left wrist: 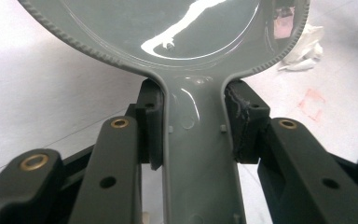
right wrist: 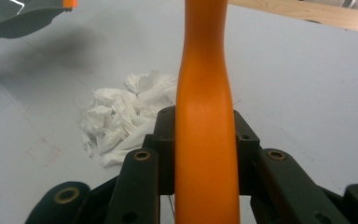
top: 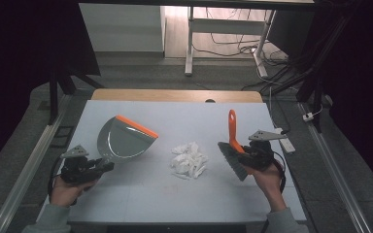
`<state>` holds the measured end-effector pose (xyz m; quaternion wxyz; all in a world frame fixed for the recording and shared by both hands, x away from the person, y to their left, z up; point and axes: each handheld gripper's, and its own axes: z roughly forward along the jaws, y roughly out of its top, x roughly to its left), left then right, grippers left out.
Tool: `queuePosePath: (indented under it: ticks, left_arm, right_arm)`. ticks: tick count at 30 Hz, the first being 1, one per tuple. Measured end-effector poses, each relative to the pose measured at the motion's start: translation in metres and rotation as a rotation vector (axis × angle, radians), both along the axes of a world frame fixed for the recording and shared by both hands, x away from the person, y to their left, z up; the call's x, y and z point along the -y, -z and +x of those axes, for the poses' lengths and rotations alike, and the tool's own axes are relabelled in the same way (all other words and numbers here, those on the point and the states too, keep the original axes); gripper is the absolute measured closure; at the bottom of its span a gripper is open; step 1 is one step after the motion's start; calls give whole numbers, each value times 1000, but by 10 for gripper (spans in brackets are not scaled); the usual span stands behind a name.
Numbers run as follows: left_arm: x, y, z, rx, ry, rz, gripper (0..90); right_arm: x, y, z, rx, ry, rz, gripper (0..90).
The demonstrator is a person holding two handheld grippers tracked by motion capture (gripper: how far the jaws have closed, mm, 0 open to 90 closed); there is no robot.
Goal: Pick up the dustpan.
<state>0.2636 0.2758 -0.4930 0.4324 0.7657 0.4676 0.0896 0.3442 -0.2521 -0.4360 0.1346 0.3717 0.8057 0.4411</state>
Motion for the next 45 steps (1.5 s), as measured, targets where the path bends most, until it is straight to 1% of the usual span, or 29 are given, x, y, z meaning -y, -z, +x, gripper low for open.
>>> queuePosePath:
  ticks: [4, 7, 10, 15, 21, 26, 29, 32, 36, 40, 42, 45]
  left_arm:
    - [3, -2, -1, 8, 32, 5, 614]
    - [5, -3, -3, 12, 68, 7, 614]
    - [8, -4, -3, 3, 103, 17, 614]
    - [13, -6, -5, 5, 168, 23, 614]
    - [21, -7, -7, 10, 227, 36, 614]
    - [26, -8, -9, 12, 258, 49, 614]
    - [27, -7, -10, 7, 279, 55, 614]
    - [28, -7, -10, 4, 313, 70, 614]
    - [32, -6, -11, -10, 321, 79, 614]
    - [39, -4, -12, -20, 351, 95, 614]
    - [42, -4, -12, -19, 370, 104, 614]
    - [45, -4, -13, -23, 380, 107, 614]
  right_arm:
    - [-2, -2, 0, 7, -7, 1, 703]
    - [-6, -2, 1, 10, -17, -4, 703]
    - [-7, -2, 1, 8, -19, -6, 703]
    - [-9, -1, 1, 8, -27, -8, 703]
    - [-9, -1, 1, 7, -27, -7, 703]
    - [-10, 0, 2, 5, -35, -9, 702]
    - [-11, 0, 1, 6, -42, -11, 703]
    - [-13, 1, 1, 6, -47, -14, 703]
    - [-14, 1, 1, 4, -50, -17, 703]
    - [-14, 1, 1, 6, -50, -16, 703]
    - [-14, 1, 1, 6, -50, -16, 703]
    - [-14, 1, 1, 5, -52, -16, 702]
